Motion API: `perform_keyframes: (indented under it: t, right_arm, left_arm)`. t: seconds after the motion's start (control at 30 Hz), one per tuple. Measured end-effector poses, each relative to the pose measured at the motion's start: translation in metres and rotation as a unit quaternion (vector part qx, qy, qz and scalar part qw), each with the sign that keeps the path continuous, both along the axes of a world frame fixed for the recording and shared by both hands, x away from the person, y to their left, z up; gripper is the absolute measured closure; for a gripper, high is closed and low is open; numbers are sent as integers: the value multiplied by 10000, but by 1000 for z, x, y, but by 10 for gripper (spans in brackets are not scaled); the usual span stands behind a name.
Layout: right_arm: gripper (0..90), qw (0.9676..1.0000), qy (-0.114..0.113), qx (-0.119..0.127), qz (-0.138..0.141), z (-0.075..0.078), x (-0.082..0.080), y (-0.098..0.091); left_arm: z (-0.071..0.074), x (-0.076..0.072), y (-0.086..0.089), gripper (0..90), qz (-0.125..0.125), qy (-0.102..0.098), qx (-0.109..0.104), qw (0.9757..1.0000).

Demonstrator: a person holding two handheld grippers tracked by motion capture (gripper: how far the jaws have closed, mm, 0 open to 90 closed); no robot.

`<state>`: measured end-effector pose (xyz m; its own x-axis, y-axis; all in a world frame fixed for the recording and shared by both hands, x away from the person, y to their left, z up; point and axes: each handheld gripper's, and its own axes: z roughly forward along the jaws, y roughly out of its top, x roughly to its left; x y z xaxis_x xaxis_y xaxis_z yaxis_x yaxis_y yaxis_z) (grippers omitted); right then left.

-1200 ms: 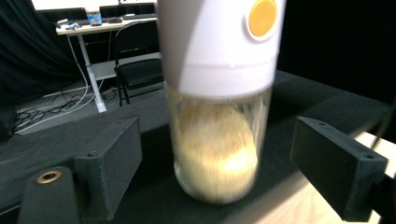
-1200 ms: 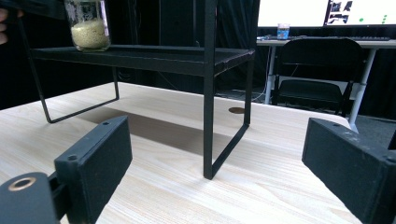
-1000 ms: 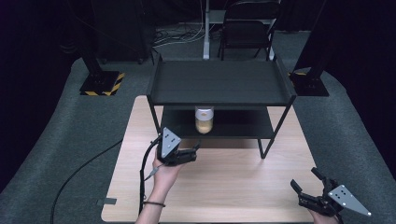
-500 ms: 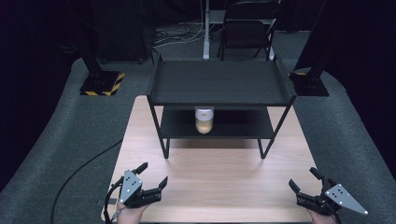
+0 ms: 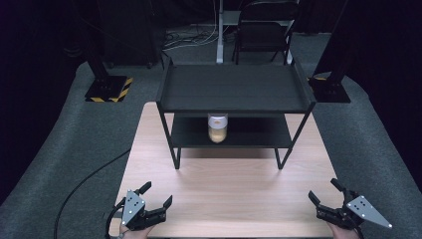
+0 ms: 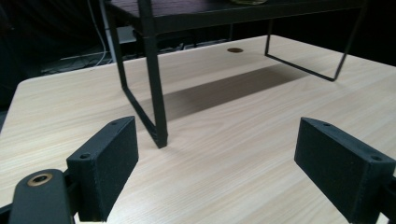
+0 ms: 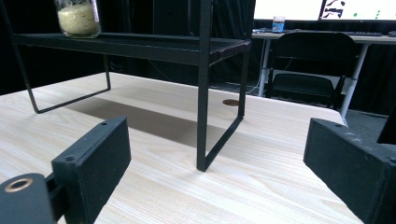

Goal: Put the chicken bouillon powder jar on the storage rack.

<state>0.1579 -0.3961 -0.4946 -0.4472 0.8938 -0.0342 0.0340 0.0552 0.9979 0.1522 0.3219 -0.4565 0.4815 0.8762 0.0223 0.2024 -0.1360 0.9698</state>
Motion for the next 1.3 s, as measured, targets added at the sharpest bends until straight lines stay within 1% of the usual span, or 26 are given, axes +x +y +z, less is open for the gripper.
perform_keyframes:
  t: [0.17, 0.27, 0.37, 0.4, 0.43, 0.47, 0.5, 0.6, 0.73, 0.83, 0.97, 1.13, 1.23, 1.3]
  right_arm:
    - [66, 10000, 4, -2, 10, 0, 0, 0]
    - [69, 10000, 35, -1, 28, 1, 0, 0]
    - [70, 10000, 31, -8, 33, 1, 0, 0]
    - [70, 10000, 13, 4, 40, 1, -1, 0]
    - [70, 10000, 13, 4, 40, 1, -1, 0]
    - [70, 10000, 4, 3, 45, 1, -1, 0]
    - [70, 10000, 8, -9, 51, 2, -2, -1]
    - [71, 10000, 0, -8, 47, 2, -3, -1]
    - [72, 10000, 20, -16, 55, 2, -2, -1]
    - [73, 10000, 27, -31, 67, 2, -1, 0]
    - [73, 10000, 38, -36, 73, 3, -2, 1]
    - [74, 9999, 62, -39, 95, 3, -1, 1]
    - [74, 9999, 56, -45, 97, 3, -2, 1]
    - [74, 9999, 53, -34, 91, 3, -2, 1]
  left_arm:
    - [-1, 0, 0, 133, -7, -23, -10, 10000]
    - [-1, 0, -2, 133, 25, -12, 92, 10000]
    - [-2, 1, 0, 133, 50, 23, 16, 10000]
    - [-3, 0, 2, 134, 40, 65, -149, 9999]
    - [-3, 0, 2, 134, 40, 65, -149, 9999]
    - [-4, 0, 4, 134, 36, 45, -202, 9998]
    - [-4, -2, 3, 134, 71, 5, -134, 9999]
    - [-3, -1, 2, 134, 104, 28, -80, 9999]
    - [-4, -1, 3, 134, 106, 15, -120, 9999]
    - [-4, -1, 2, 134, 101, 18, -76, 9999]
    - [-4, -1, 2, 133, 60, 24, -65, 10000]
    - [-3, -1, 2, 133, 69, 28, -49, 10000]
    - [-4, -1, 2, 133, 93, 14, -111, 9999]
    - [-4, -2, 2, 133, 99, 15, -91, 9999]
